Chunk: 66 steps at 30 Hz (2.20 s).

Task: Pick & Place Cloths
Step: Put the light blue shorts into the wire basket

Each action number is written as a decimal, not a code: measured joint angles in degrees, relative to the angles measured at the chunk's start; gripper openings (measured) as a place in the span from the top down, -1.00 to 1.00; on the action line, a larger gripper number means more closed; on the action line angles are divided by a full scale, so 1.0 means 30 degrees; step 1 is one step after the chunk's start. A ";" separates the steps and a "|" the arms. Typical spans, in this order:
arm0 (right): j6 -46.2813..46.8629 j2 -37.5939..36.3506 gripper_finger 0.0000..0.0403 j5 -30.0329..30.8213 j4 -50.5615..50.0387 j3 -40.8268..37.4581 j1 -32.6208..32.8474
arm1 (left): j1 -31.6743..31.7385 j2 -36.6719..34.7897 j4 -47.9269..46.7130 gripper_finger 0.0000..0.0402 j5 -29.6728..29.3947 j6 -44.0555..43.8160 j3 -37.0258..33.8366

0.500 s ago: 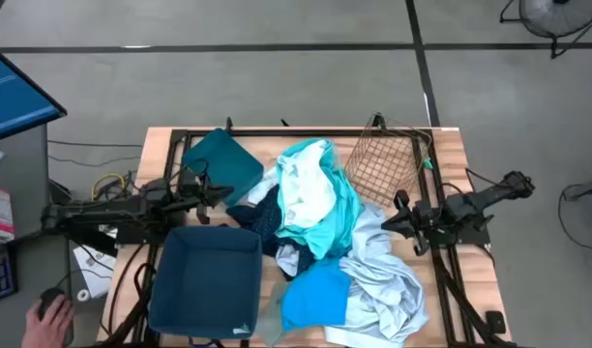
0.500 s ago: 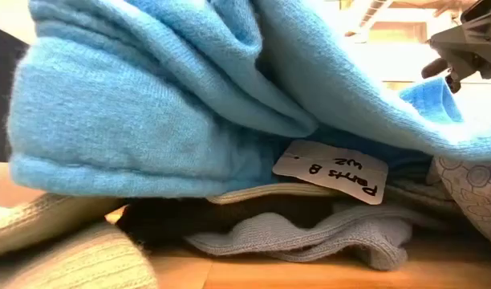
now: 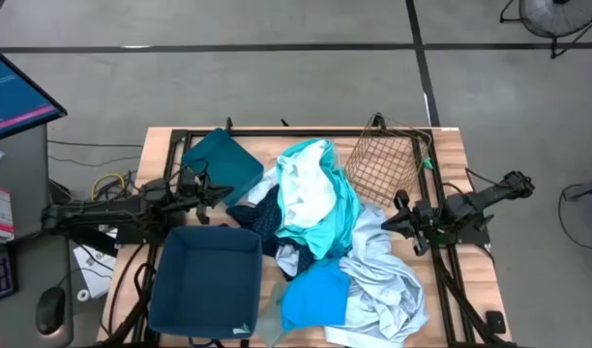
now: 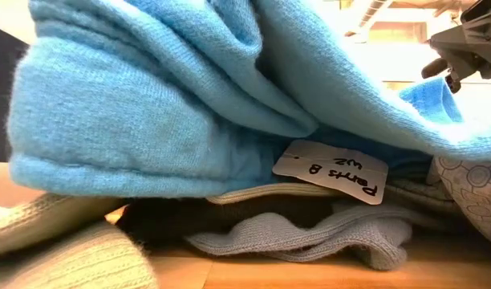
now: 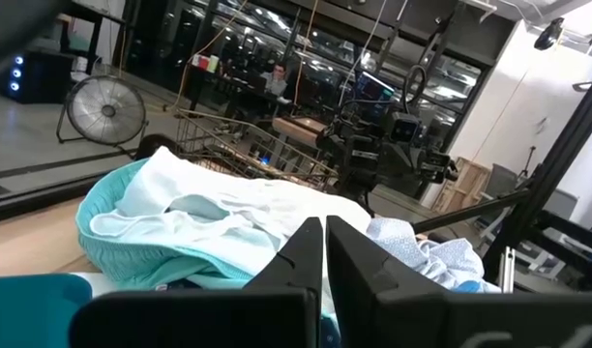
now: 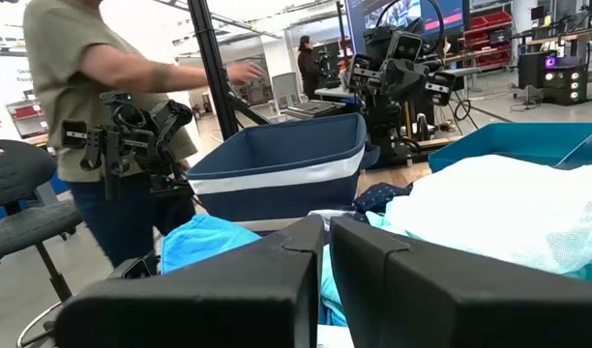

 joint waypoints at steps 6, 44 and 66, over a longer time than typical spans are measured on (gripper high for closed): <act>0.0001 0.0000 0.89 0.0000 0.0003 0.0000 0.0000 | 0.0000 0.0000 0.0110 0.99 0.0006 -0.0006 -0.0004; -0.0005 0.0000 0.89 0.0000 -0.0004 0.0000 0.0000 | 0.0000 0.0000 0.0263 0.99 0.0000 -0.0007 -0.0004; -0.0005 0.0000 0.89 0.0000 -0.0004 0.0000 0.0000 | 0.0000 0.0000 0.0598 0.99 0.0000 -0.0007 -0.0004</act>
